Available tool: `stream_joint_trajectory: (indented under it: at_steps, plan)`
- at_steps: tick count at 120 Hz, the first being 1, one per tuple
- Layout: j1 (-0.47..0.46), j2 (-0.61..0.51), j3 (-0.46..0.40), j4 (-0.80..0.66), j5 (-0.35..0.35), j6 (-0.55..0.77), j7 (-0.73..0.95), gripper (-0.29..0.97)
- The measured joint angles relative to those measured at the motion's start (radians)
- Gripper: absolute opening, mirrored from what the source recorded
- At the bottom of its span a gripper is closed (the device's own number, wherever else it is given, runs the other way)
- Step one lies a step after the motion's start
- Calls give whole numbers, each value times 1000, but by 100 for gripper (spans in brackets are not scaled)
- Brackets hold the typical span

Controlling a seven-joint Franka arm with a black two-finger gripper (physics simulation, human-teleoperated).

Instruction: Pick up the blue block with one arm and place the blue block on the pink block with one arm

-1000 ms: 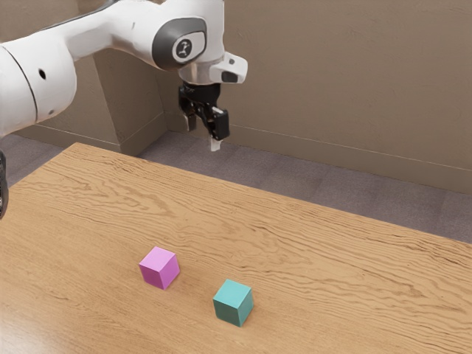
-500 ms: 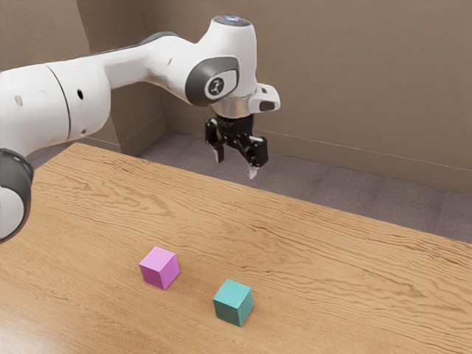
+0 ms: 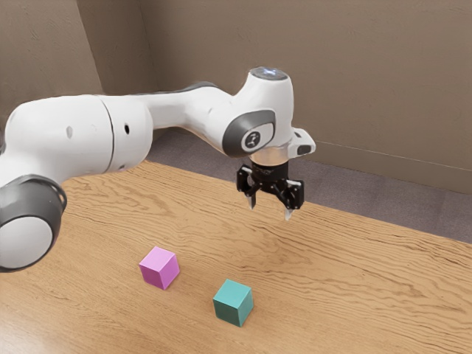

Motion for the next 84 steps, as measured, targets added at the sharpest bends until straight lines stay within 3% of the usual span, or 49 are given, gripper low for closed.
stream_joint_trajectory:
  at_steps: [7, 17, 53, 84]
  plan:
    - [-92, -12, 99, -43, -42, 17, -21, 62]
    - [-144, -17, 155, -85, -84, 42, -47, 62]
    - [-208, -27, 192, -190, -157, 142, -103, 60]
    - [-306, -140, 275, -422, -169, 254, -117, 59]
